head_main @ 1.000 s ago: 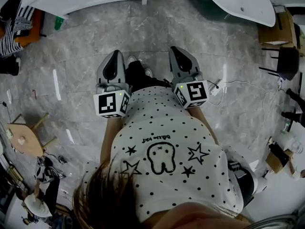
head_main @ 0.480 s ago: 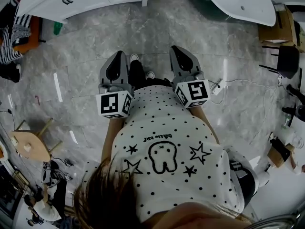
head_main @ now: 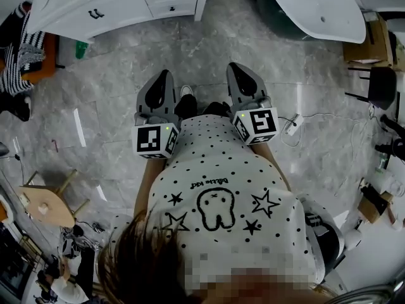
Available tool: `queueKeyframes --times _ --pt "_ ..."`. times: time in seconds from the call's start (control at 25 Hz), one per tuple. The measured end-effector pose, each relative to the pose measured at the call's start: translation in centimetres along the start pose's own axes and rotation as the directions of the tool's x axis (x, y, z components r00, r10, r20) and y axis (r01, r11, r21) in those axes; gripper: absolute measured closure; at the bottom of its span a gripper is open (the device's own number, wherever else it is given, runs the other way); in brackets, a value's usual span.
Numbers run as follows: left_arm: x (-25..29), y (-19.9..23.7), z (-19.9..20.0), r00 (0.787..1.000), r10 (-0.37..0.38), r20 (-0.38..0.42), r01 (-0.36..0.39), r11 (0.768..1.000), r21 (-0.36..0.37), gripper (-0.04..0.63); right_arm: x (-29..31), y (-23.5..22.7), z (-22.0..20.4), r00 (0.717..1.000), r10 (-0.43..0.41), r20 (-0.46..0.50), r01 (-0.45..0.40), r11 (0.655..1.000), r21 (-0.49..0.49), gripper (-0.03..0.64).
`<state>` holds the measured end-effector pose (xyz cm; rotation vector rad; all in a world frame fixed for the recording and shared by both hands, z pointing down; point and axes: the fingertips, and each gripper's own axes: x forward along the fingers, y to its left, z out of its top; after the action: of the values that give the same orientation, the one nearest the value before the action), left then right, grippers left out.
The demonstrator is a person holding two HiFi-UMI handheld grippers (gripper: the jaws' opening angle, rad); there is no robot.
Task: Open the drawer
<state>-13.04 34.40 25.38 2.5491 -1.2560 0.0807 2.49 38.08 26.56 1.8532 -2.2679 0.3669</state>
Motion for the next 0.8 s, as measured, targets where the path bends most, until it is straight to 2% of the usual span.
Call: queueKeyframes --times 0.44,0.8 --pt "2.3 3.8 0.0 0.999 0.033 -0.024 -0.034 0.999 -0.021 0.591 4.1 0.0 0.3 1.000 -0.002 -0.013 0.002 1.000 0.011 0.601" --pt "5.4 2.9 1.1 0.999 0.045 -0.015 -0.045 0.999 -0.026 0.591 5.3 -3.0 1.4 1.000 0.009 -0.023 -0.009 1.000 0.013 0.601"
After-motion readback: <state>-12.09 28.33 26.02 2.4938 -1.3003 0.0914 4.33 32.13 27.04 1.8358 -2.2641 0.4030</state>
